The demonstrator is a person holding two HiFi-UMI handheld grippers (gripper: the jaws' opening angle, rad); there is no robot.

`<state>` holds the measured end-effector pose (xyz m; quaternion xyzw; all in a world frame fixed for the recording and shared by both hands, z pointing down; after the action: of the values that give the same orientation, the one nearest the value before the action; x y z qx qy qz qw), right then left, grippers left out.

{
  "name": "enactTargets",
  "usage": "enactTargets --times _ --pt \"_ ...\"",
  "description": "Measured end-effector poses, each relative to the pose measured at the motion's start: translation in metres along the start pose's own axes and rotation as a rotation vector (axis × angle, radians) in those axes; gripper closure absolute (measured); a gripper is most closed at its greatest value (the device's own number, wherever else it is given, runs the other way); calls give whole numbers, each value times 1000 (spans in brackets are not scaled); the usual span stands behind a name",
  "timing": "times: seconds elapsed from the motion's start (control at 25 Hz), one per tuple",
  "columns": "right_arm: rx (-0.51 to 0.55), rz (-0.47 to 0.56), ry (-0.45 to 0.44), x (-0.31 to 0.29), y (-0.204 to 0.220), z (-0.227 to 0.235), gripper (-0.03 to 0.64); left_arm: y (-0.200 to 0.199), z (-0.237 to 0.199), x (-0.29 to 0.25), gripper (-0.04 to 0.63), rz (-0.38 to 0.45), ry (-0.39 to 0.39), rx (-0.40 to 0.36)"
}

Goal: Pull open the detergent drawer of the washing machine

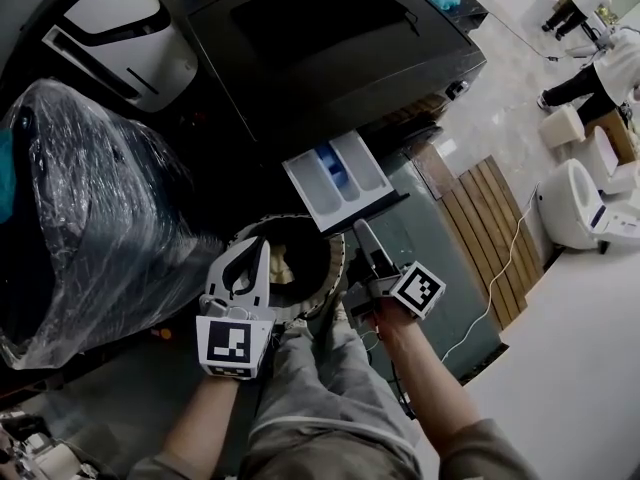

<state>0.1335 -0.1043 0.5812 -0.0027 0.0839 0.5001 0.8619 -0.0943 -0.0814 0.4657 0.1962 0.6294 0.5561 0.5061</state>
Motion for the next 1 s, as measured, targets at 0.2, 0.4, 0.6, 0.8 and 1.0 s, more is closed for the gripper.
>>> enactTargets --times 0.2,0.4,0.6,0.8,1.0 --pt "109 21 44 9 -4 -15 209 -5 -5 5 580 3 5 -8" --pt "273 18 72 20 -12 -41 209 -18 -7 12 580 18 10 -19" --pt "475 -15 55 27 -16 -77 209 -32 -12 22 580 26 7 -17" --pt "642 -28 21 32 -19 -121 210 -51 -16 33 580 46 -1 -9" --pt "849 -23 -10 36 -20 -170 228 -74 -26 45 580 60 -9 -30"
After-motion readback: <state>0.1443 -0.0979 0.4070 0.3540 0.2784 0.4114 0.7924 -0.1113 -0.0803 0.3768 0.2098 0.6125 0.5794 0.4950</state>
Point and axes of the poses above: the fingertips, and each gripper's own axes: x backward along the fingers, z to its right, y out of its underside, the point moved 7 cm from there along x, backward along the fingers, and after that the axes turned 4 degrees about -x, right-handed, at the moved point
